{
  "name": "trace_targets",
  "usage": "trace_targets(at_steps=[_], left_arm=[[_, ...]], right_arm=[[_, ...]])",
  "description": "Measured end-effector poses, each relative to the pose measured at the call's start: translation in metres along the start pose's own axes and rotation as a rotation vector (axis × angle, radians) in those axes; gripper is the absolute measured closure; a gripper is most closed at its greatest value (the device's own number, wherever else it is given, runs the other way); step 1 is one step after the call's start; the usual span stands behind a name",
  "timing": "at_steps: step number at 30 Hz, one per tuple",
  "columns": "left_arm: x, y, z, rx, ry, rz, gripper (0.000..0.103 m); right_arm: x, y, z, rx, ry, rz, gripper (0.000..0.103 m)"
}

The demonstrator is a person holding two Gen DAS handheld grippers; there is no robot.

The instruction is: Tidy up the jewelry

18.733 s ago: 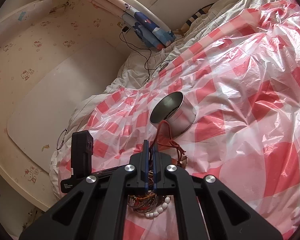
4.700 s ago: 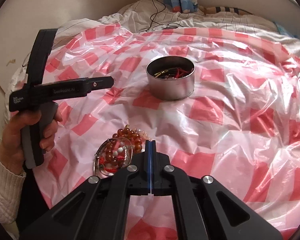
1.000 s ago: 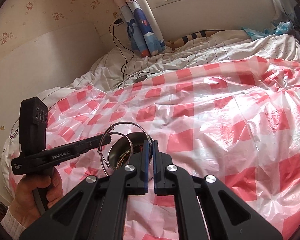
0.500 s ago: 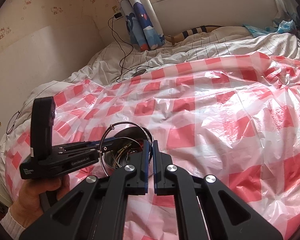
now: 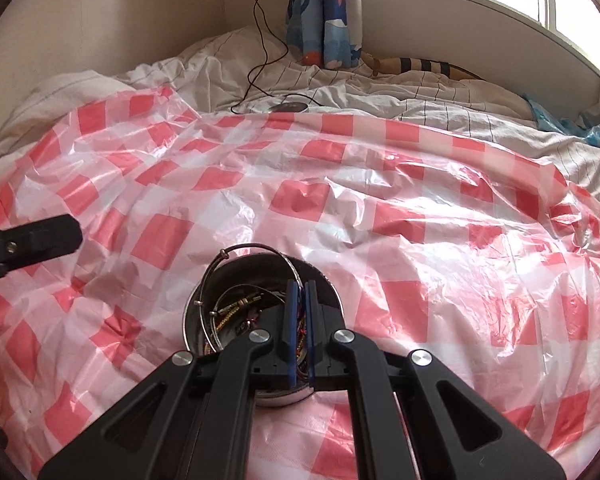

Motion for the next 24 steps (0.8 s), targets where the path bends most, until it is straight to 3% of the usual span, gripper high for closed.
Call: trace_targets(at_steps=[3,6,8,9,11,15,18,24], left_arm=[[0.006,0.002,-0.002,-0.006,0.022,-0.003,0.035],[0.008,0.003,-0.005,-0.006,0.046,0.022,0.027],[0.008,0.004,-0.006,-0.002,0.062,0.050,0.022],[0.009,0.004,-0.008,-0.004,0.073,0.061,0.021],[0.009,0.003,-0.015,-0.019,0.095,0.078,0.021],[0.013,-0.006,-0.060,-0.078,0.178,0.069,0.020],[0.026,-0.009,-0.103,-0.134,0.298,0.054,0.020],[0.053,-0.017,-0.148,-0.103,0.515,0.015,0.020]], right_arm=[[0.005,0.016,-0.012,-0.060,-0.021,-0.041,0.097],[0.014,0.004,-0.012,-0.005,0.008,-0.068,0.095],[0.016,-0.020,-0.010,0.065,0.054,-0.056,0.082],[0.015,-0.033,-0.011,0.090,0.064,-0.051,0.069],[0.007,-0.061,-0.021,0.117,0.060,-0.029,0.064],[-0.006,-0.102,-0.060,0.103,0.062,0.030,0.054],[-0.002,-0.125,-0.084,0.137,0.123,0.053,0.053],[0.005,-0.138,-0.090,0.199,0.216,0.100,0.052]])
Point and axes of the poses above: each gripper's, at about its wrist camera, not at the fingertips, and y roughly the way its jaws point, x to its right, z to its top, the point moved 10 cm from there along y, roughly the way its jaws point, and after that the axes turned 14 degrees about z, right-handed, at the moved point
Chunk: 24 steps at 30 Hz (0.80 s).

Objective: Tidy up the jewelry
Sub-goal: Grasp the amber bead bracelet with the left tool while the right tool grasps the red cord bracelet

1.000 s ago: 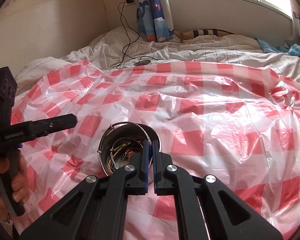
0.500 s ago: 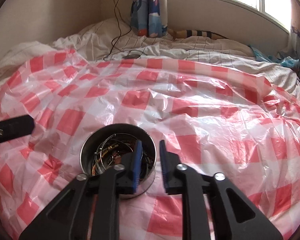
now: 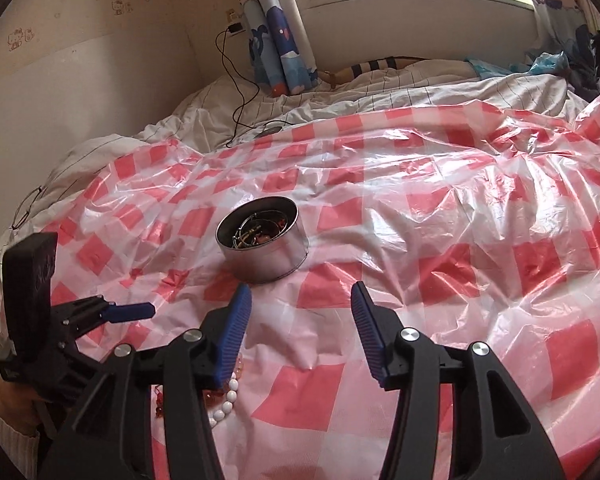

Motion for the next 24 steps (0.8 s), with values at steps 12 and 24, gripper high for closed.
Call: trace_targets(at_steps=[12,24], left_arm=[[0.011,0.016,-0.006,-0.012,0.001,-0.053,0.040],[0.002,0.020,-0.009,-0.058,-0.088,-0.098,0.093]], right_arm=[[-0.005,0.008,-0.002,-0.009,-0.009,0.025,0.048],[-0.013,0.012,-0.003,-0.017,-0.022,0.050,0.043]])
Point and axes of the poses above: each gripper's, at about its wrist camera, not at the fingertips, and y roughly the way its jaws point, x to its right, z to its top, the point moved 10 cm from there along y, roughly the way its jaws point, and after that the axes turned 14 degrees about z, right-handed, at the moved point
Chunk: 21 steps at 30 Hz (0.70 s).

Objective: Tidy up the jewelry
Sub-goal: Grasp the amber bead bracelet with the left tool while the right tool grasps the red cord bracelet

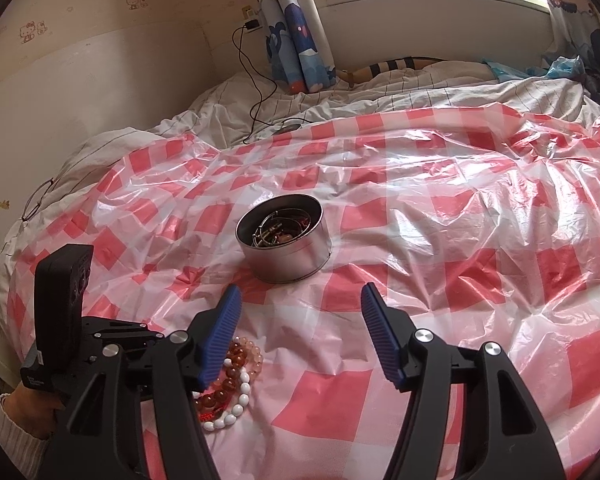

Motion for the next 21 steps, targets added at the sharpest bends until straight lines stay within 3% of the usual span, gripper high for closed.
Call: trace_targets(at_steps=[5,10,21], left_arm=[[-0.023,-0.014,0.012,0.042,-0.116,-0.047,0.093],[-0.064,-0.019,0.018,0.066,-0.228,0.026,0.093],[-0.076,-0.002,0.007,-0.010,-0.225,0.081,0.092]], right_arm=[[-0.007,0.004,-0.003,-0.023,-0.003,0.030,0.043],[-0.026,0.021,-0.020,-0.121,-0.049,0.089,0.043],[-0.105,0.047,-0.081,-0.369,-0.285,0.300,0.043]])
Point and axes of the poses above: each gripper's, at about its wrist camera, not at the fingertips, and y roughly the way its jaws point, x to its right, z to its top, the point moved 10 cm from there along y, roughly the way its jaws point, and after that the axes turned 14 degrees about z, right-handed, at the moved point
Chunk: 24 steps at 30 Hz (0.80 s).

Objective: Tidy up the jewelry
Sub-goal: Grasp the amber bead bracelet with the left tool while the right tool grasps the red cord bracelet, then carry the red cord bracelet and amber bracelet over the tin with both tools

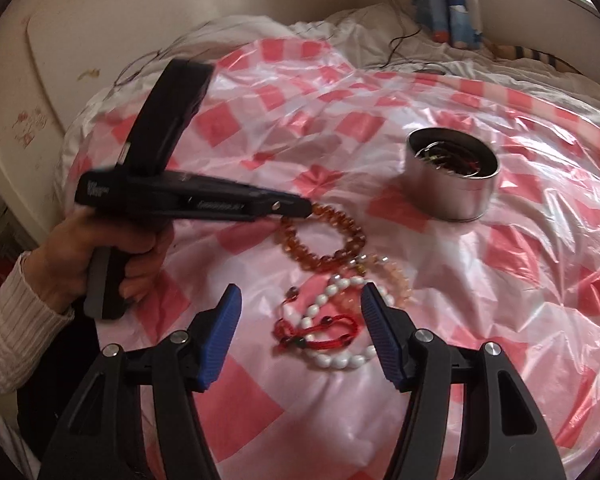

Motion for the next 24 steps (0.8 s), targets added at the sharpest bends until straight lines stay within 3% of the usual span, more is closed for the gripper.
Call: trace_targets(at_steps=[6,8,12,16,18,20,22,24], left_arm=[[0.000,0.004,-0.003,-0.015,-0.003,0.003,0.092],[0.001,0.005,-0.004,-0.023,-0.002,0.002,0.091],[0.002,0.009,-0.007,-0.043,-0.006,-0.011,0.085],[0.008,0.014,-0.009,-0.060,-0.013,-0.037,0.071],[0.010,0.015,-0.009,-0.057,-0.009,-0.032,0.070],[0.011,0.014,-0.009,-0.045,-0.002,-0.026,0.075],[0.012,0.014,-0.008,-0.039,0.013,-0.017,0.091],[0.013,0.012,-0.006,-0.028,0.019,-0.014,0.092]], right_arm=[[0.002,0.025,-0.021,-0.115,-0.018,-0.028,0.043],[0.003,0.026,-0.023,-0.119,-0.013,-0.026,0.049],[0.007,0.023,-0.024,-0.116,0.007,-0.023,0.070],[0.006,0.023,-0.024,-0.114,0.000,-0.023,0.075],[0.006,0.023,-0.023,-0.114,0.000,-0.020,0.075],[0.005,0.022,-0.022,-0.108,-0.006,-0.019,0.076],[0.003,0.022,-0.021,-0.106,-0.008,-0.010,0.080],[0.002,0.023,-0.021,-0.109,-0.012,-0.008,0.081]])
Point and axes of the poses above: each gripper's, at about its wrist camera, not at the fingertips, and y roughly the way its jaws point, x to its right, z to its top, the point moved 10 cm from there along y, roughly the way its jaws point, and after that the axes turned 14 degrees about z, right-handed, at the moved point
